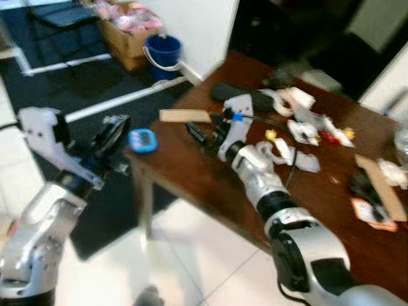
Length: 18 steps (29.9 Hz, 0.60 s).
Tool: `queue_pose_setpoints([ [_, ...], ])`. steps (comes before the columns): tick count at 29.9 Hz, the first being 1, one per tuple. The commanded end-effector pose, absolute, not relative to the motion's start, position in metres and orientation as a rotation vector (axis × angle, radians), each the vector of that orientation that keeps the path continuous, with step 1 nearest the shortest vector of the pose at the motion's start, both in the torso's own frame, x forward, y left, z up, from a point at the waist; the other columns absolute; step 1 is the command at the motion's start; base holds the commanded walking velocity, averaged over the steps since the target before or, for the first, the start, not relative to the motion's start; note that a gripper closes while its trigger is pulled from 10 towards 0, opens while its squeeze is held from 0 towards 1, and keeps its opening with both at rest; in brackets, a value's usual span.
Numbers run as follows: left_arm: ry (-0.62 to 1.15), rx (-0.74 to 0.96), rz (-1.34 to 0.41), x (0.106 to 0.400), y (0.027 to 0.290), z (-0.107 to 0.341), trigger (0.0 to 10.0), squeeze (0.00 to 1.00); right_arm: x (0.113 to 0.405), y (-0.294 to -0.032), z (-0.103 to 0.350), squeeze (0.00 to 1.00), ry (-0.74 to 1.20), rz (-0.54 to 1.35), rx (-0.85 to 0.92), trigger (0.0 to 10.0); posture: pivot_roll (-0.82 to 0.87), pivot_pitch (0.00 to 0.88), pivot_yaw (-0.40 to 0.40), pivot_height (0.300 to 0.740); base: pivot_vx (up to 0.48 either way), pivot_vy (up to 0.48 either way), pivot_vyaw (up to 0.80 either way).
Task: Picking trash to rubbish bin
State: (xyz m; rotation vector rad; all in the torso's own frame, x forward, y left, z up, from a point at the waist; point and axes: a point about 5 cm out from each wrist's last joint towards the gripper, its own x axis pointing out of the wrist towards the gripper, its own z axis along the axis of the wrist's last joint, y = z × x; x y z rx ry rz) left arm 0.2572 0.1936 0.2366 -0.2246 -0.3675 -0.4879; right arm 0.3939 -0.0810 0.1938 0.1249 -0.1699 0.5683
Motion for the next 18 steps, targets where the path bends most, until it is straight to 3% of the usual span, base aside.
queue_pose_setpoints([
  [1,-0.366,-0.235,-0.483,0.258,0.191,0.234,10.0,0.0,0.395,-0.093,0.186,0.0,-0.146,0.497,0.129,10.0,0.3,0.129,-0.117,0.74,0.0,0.0,0.0],
  [10,-0.368,-0.245,-0.464,0.261,0.192,0.233,10.0,0.0,0.398,-0.101,0.182,0.0,-0.11,0.409,0.094,10.0,0.28,0.132,-0.111,0.74,0.0,0.0,0.0],
  [18,-0.364,-0.249,-0.469,0.262,0.191,0.232,10.0,0.0,0.4,-0.107,0.179,0.0,-0.074,0.349,0.103,10.0,0.28,0.132,-0.109,0.74,0.247,0.0,0.0],
])
